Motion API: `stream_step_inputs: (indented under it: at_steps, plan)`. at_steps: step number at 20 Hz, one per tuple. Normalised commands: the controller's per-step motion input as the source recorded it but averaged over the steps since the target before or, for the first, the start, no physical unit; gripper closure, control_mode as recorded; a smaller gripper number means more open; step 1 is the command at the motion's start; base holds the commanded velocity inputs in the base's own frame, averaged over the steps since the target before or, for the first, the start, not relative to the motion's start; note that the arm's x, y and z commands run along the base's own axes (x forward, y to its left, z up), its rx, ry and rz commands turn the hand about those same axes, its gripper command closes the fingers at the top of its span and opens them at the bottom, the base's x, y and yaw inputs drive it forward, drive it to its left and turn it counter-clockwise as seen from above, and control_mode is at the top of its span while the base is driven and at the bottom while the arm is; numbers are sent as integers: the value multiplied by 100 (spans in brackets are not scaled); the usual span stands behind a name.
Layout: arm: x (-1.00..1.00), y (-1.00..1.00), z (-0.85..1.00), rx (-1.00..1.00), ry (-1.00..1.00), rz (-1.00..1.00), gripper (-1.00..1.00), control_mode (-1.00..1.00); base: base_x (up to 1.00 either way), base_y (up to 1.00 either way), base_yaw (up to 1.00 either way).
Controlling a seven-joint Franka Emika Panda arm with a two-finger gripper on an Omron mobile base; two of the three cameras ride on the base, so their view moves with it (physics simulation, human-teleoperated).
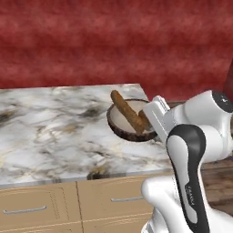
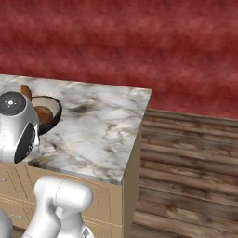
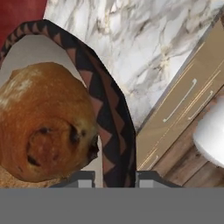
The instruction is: Pick up the heated bread from the toaster oven and place it in the bowl. Then move the bread bowl to the dining counter.
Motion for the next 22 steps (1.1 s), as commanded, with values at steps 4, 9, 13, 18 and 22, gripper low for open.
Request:
stream_step_inputs:
  at_steps: [4,9,13,18,22]
  plan:
    - [100,11,-14,0,8,1,100,-100,0,0,0]
    - [100,0,-32,0,30,22,100,-100,0,0,0]
    - [83,3,-32,0,33,41,100,-100,0,0,0]
    - [42,43,-33,-1,3,13,100,-100,0,0,0]
    - [92,54,-52,0,0,1,100,-100,0,0,0]
